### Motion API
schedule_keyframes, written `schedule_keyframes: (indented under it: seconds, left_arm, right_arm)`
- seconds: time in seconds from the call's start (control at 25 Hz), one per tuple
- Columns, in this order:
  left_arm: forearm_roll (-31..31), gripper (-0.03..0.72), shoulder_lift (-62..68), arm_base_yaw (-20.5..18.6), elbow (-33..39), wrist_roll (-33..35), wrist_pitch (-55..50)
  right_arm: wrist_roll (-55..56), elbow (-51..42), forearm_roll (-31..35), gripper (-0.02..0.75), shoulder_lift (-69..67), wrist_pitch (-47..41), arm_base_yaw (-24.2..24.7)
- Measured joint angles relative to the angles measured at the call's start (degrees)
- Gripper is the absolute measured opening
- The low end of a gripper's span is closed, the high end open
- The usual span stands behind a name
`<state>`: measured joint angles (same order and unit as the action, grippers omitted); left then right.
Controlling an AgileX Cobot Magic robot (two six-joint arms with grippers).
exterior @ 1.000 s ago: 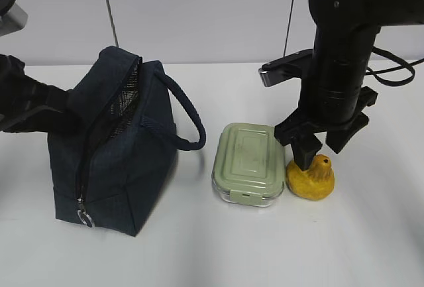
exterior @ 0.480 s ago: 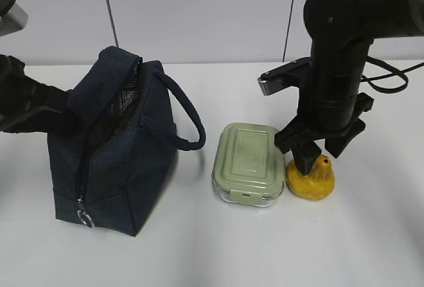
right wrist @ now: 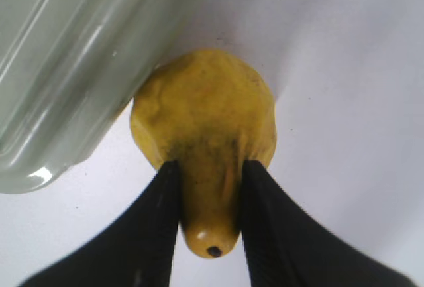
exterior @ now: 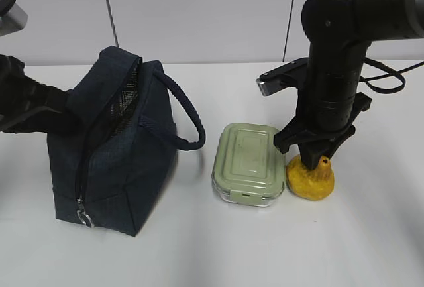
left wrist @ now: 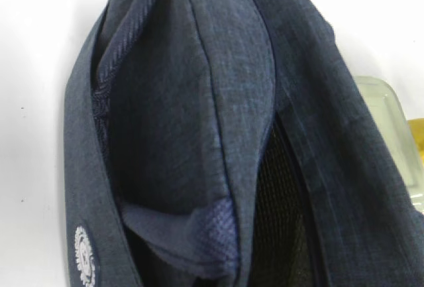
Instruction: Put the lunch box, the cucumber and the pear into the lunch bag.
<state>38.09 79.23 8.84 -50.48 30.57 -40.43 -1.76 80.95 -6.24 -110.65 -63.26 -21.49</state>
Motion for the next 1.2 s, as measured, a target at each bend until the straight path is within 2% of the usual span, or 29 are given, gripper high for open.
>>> schedule_keyframes:
  seconds: [0.28, 0.52, 0.64, 0.76, 0.92, 1.0, 1.2]
  left_arm:
    - [0.0, 0.003, 0.0, 0.0, 0.0, 0.0, 0.0]
    - [0.0, 0.003, 0.0, 0.0, 0.0, 0.0, 0.0]
    - [0.0, 0.003, 0.0, 0.0, 0.0, 0.0, 0.0]
    - [0.0, 0.003, 0.0, 0.0, 0.0, 0.0, 0.0]
    - [-0.1, 0.003, 0.0, 0.0, 0.0, 0.0, 0.0]
    - [-0.4, 0.003, 0.0, 0.0, 0.0, 0.0, 0.0]
    - [-0.5, 0.003, 0.0, 0.0, 0.0, 0.0, 0.0]
  right_arm:
    - [0.1, 0.0, -1.3, 0.233, 0.7, -0.9, 0.0]
    - [0.2, 0.1, -2.0, 0.233, 6.4, -1.3, 0.0]
    - [0.2, 2.8, -0.8, 0.233, 8.8, -2.1, 0.0]
    - [-1.0, 8.2, 4.8, 0.232, 10.6, -2.2, 0.0]
    - [-6.0, 17.2, 17.0, 0.232, 11.1, -2.0, -0.5]
    - [-8.9, 20.3, 23.0, 0.232, 11.1, -0.9, -1.9]
    - [-15.5, 22.9, 31.8, 0.231, 10.9, 5.3, -7.8]
